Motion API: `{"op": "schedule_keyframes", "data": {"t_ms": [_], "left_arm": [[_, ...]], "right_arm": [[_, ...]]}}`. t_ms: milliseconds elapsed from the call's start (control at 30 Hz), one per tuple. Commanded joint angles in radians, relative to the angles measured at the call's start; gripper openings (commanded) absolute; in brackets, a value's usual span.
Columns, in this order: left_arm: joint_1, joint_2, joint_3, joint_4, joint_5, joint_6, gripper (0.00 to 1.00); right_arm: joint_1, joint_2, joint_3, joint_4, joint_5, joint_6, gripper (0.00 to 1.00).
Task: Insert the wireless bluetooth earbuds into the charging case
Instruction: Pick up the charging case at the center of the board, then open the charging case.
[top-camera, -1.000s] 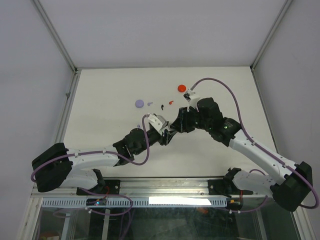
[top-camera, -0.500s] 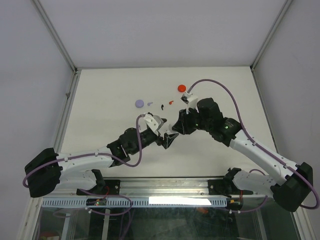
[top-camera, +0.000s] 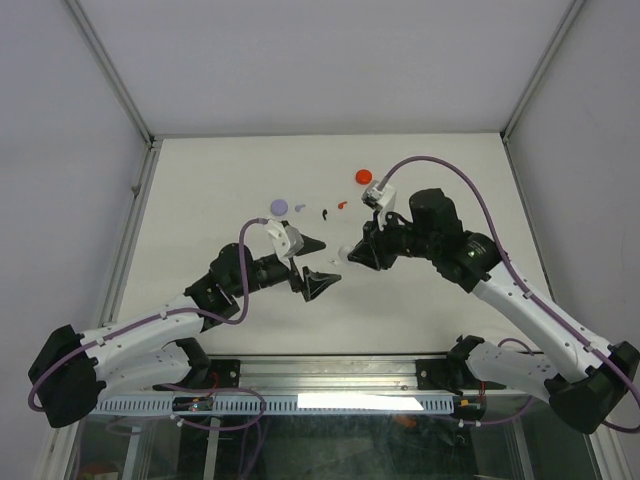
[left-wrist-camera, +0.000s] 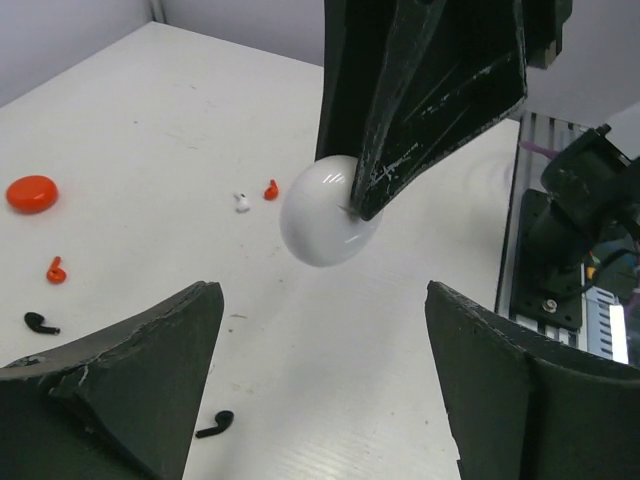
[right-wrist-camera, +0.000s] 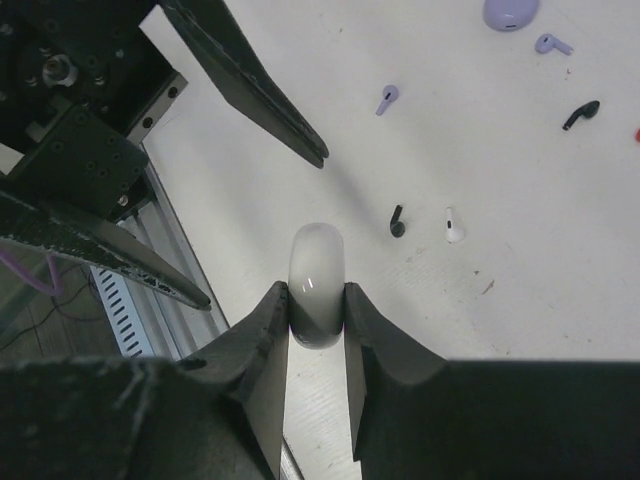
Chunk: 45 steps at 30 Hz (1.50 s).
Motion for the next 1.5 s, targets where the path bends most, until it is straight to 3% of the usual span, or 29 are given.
{"op": "schedule_keyframes", "data": {"t_ms": [0,167,567,1000,1467], "left_arm": [[0.034,0.009,0.025,-0.01,0.174,-0.015,0.83],[0.078,0.059,0.044,0.013,0.316,-0.044,0.79],[0.093,0.151,0.109,0.044,0.496,-0.094,0.61],[0.129,0.133,0.034,0.225,0.524,-0.199,0.4],[0.13,0.19,0.048,0.246,0.584,-0.229,0.32]], "right_arm": [[-0.006,-0.023,0.06,-0.022,-0.104,-0.099,0.0],[-0.008,-0.024,0.071,-0.037,-0.177,-0.16,0.0],[-0.007,0.056,0.135,-0.098,-0.314,-0.266,0.0],[-0.008,0.067,0.13,-0.101,-0.326,-0.291,0.0],[-0.007,0.09,0.148,-0.114,-0.354,-0.299,0.0]]}}
